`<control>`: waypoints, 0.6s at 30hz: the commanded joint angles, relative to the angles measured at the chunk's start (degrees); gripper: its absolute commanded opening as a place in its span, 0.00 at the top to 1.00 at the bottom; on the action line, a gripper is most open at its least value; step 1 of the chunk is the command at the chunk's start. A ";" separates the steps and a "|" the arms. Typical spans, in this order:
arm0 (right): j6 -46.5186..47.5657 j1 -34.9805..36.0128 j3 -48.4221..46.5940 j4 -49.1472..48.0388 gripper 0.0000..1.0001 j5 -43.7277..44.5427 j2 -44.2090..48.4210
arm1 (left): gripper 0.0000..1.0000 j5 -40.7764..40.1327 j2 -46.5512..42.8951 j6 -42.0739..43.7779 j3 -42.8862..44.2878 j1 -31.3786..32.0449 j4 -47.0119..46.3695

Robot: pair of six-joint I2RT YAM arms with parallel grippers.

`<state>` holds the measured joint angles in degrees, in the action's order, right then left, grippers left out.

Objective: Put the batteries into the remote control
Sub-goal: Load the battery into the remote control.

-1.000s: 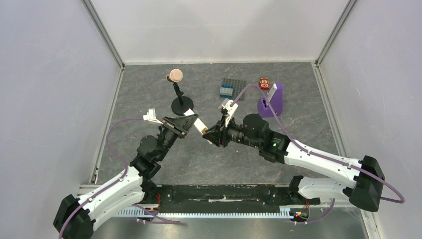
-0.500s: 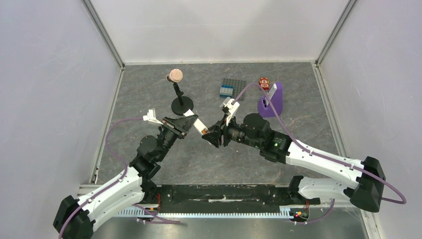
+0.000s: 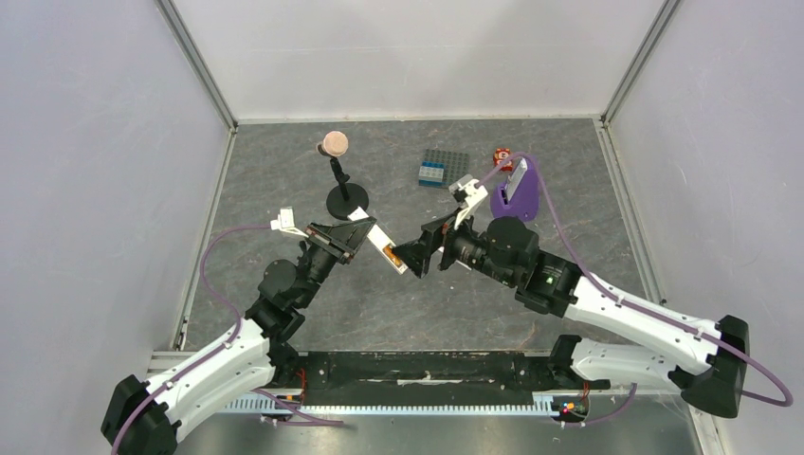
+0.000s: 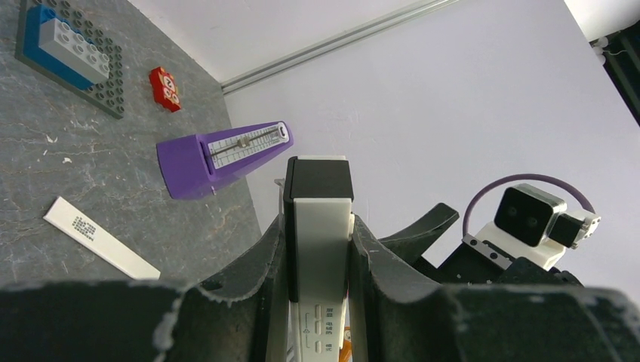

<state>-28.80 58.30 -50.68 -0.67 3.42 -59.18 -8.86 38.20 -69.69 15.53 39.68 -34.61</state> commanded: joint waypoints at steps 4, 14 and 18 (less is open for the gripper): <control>-11.82 -0.47 0.86 0.24 0.02 1.71 2.02 | 0.98 0.29 -0.71 -1.63 0.80 0.13 -4.32; -23.64 -2.45 5.32 -7.46 0.02 -6.95 0.32 | 0.98 4.16 -1.65 -2.73 1.43 0.13 -3.50; -25.29 -2.58 5.58 -10.07 0.02 -9.74 -1.57 | 0.98 5.90 -1.21 -2.99 1.64 0.13 -3.10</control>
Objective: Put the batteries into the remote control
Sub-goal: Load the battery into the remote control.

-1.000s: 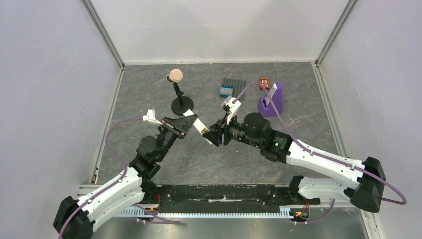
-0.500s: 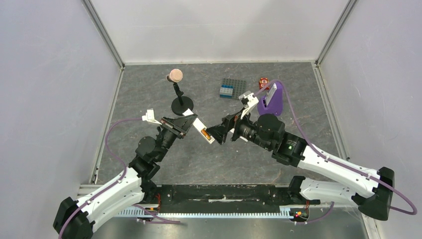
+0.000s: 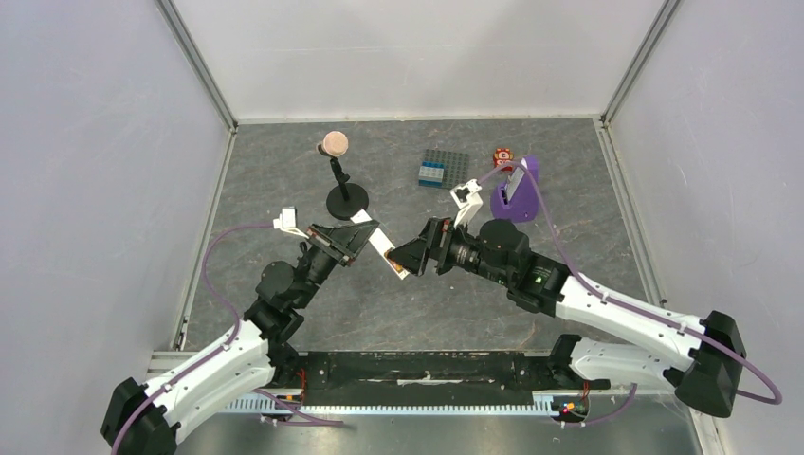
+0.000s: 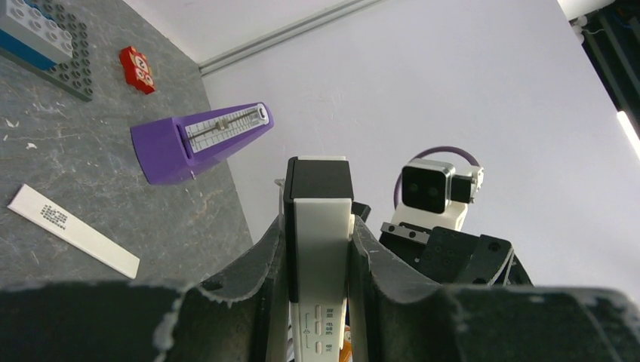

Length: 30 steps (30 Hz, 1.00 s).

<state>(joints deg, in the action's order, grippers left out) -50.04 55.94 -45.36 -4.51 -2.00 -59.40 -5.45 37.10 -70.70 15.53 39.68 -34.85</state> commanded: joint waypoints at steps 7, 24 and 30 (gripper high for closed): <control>-6.41 -0.46 0.62 -8.30 0.02 -6.06 -3.81 | 0.98 4.25 0.64 -2.09 2.03 0.15 -2.85; -11.20 -2.33 2.73 -13.04 0.27 -8.58 -6.03 | 0.98 6.90 0.41 2.04 2.05 0.22 -4.98; -11.54 -2.60 2.82 -13.07 0.36 -10.56 -6.61 | 0.98 6.63 0.60 2.05 2.14 0.13 -5.45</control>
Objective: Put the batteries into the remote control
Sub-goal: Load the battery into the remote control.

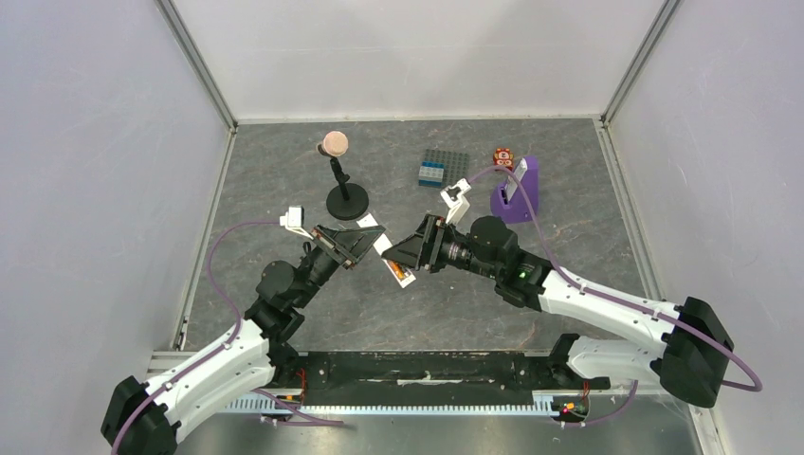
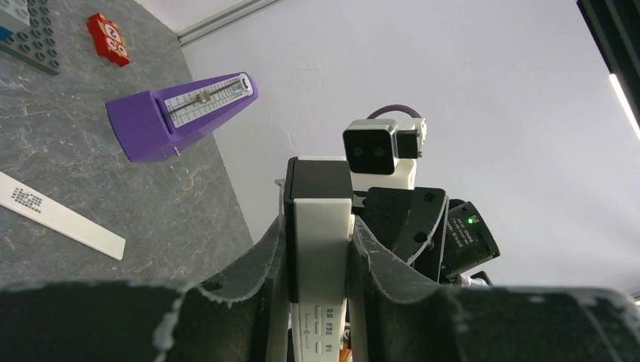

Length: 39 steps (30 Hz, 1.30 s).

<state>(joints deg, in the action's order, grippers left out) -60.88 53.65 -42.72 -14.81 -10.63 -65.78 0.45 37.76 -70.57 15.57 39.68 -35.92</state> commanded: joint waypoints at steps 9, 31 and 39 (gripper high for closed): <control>-0.02 -0.30 1.23 -3.29 0.40 -3.32 -0.14 | 0.98 -0.21 0.16 0.48 1.83 0.13 -5.25; -3.53 -2.26 3.08 -9.61 0.09 -4.31 1.65 | 0.98 1.70 1.35 2.42 1.04 0.13 -7.42; -6.80 -3.02 3.08 -10.59 0.25 -8.79 -1.34 | 0.98 3.80 1.63 7.76 0.57 0.20 -12.46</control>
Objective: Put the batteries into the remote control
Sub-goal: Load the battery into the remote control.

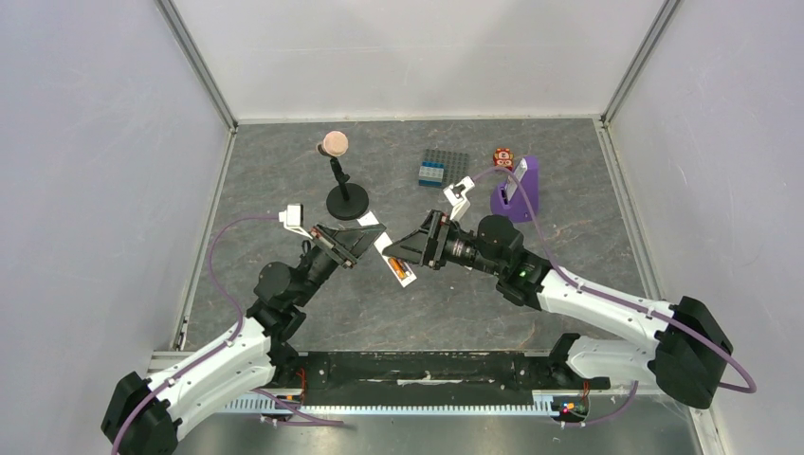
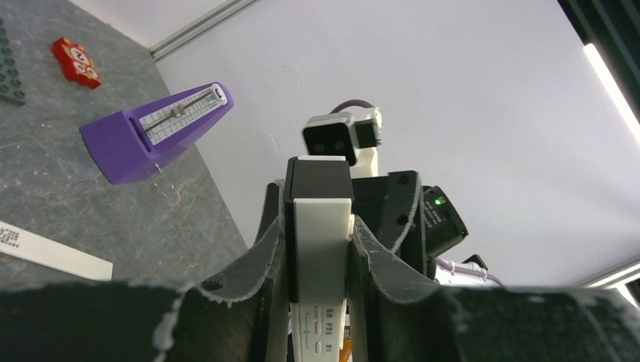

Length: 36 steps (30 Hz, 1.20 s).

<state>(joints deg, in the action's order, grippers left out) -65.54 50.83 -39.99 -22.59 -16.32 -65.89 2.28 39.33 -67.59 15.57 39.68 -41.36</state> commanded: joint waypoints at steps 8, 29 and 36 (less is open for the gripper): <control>-1.79 -0.29 0.66 -1.74 0.33 -3.79 -1.44 | 0.98 2.10 1.38 5.14 1.74 0.14 -6.63; -1.06 -0.72 2.99 -2.99 0.53 -5.22 -2.08 | 0.98 -3.89 -2.24 -3.38 3.54 0.18 -1.66; 0.60 -0.72 3.07 -2.08 0.54 -4.96 -2.04 | 0.98 -5.72 -2.89 -5.93 4.44 0.13 -1.38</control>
<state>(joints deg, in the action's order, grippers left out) -67.72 50.35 -37.85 -26.55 -20.69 -67.35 0.47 38.39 -68.64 15.70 39.90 -37.52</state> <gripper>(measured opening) 0.469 0.328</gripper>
